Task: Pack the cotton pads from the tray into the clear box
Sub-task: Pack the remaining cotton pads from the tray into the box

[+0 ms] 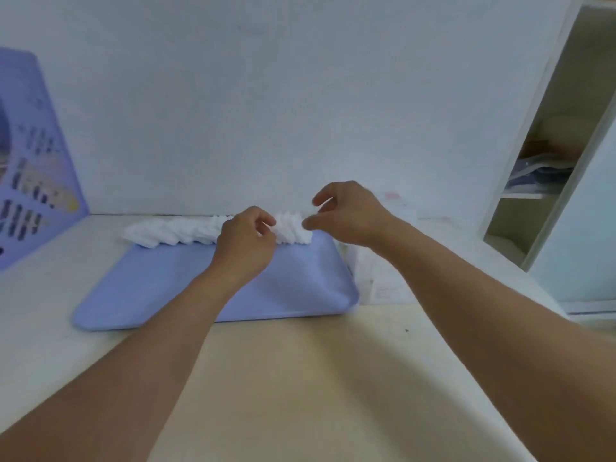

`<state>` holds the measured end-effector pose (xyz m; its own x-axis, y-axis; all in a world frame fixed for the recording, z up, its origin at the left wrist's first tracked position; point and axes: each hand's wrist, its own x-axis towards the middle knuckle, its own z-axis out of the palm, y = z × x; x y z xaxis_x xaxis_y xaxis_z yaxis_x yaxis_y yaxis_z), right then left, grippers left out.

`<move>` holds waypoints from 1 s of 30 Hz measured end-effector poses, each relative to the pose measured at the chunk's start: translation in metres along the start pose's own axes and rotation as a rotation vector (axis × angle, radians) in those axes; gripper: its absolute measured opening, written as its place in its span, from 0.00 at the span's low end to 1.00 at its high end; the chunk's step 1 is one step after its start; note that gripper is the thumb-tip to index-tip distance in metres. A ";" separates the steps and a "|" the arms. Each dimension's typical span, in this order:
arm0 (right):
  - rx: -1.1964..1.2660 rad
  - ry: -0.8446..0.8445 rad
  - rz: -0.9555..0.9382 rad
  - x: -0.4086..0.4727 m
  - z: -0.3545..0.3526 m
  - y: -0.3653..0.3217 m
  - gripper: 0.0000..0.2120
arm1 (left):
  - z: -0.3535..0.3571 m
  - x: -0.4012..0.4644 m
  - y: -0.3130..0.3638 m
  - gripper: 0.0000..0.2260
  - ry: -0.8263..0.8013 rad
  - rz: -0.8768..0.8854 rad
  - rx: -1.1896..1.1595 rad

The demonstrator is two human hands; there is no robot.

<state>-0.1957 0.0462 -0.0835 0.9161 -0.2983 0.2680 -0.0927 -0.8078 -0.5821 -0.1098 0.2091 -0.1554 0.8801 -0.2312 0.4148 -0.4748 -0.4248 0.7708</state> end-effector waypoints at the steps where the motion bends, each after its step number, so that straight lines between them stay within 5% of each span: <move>1: -0.007 -0.049 0.000 0.010 0.022 -0.010 0.24 | -0.007 -0.001 -0.012 0.08 0.002 -0.050 -0.011; 8: -0.447 -0.216 -0.010 0.075 0.095 -0.002 0.44 | -0.019 -0.001 -0.068 0.11 -0.042 -0.208 -0.043; 16: -0.547 -0.263 -0.107 0.119 0.108 -0.007 0.29 | -0.009 0.001 -0.063 0.16 -0.137 -0.083 0.212; 30: -0.451 -0.207 -0.112 0.116 0.105 0.004 0.15 | -0.008 -0.001 -0.059 0.17 -0.170 -0.068 0.246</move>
<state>-0.0487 0.0620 -0.1356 0.9839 -0.1270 0.1257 -0.1068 -0.9819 -0.1564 -0.0830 0.2414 -0.1972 0.9069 -0.3294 0.2628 -0.4190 -0.6387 0.6454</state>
